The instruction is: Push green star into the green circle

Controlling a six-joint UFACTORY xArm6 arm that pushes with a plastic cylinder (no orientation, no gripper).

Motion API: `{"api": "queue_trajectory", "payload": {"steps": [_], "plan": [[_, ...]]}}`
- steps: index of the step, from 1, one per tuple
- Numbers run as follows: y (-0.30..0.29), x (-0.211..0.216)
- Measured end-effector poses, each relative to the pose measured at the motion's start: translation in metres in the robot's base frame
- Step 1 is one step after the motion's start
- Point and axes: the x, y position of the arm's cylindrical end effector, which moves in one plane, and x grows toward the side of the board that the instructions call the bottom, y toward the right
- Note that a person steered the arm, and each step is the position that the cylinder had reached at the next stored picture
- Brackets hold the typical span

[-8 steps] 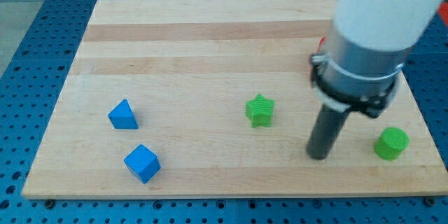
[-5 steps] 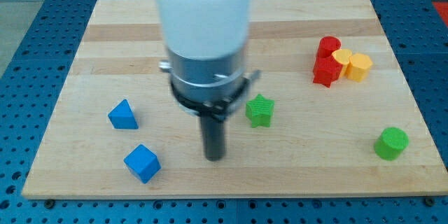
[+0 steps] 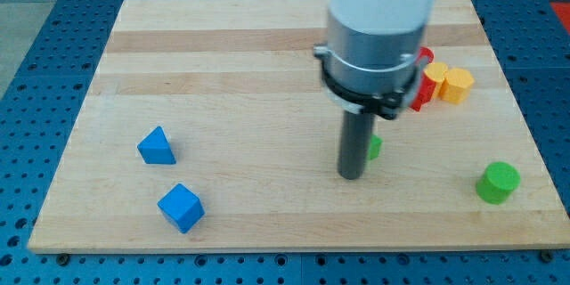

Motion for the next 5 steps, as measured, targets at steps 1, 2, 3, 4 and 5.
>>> {"api": "queue_trajectory", "payload": {"steps": [1,2,3,4,5], "plan": [[0.015,0.012],[-0.019,0.024],[-0.060,0.022],[-0.078,-0.015],[-0.061,-0.083]]}}
